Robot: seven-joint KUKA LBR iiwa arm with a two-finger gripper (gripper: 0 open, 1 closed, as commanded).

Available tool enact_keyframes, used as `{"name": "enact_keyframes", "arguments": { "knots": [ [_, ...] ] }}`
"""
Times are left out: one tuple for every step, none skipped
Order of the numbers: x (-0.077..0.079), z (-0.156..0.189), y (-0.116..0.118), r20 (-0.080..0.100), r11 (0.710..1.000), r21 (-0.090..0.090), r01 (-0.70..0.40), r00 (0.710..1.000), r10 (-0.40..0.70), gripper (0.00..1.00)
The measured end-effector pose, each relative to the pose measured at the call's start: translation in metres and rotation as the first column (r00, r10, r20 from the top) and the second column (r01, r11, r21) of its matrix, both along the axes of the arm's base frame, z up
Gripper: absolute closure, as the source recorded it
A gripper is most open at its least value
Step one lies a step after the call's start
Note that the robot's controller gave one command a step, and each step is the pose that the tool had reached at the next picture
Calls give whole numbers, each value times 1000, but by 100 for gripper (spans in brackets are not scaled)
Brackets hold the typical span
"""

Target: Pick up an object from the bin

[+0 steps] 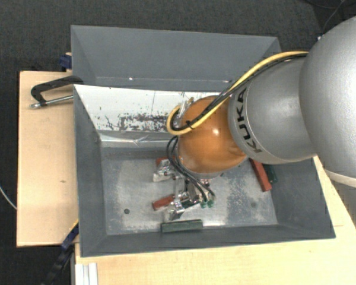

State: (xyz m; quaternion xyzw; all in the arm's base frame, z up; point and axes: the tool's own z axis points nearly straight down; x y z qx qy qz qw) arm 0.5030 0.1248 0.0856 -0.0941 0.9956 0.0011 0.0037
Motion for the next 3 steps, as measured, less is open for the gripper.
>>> {"name": "enact_keyframes", "arguments": {
  "knots": [
    [-3, -9, -34, -1, 977, 0, -212, 977, 212, 100],
    [-3, -9, -34, -1, 977, 0, -212, 977, 212, 100],
    [12, 157, -53, 4, 982, -3, -190, 982, 190, 100]
  ]
}}
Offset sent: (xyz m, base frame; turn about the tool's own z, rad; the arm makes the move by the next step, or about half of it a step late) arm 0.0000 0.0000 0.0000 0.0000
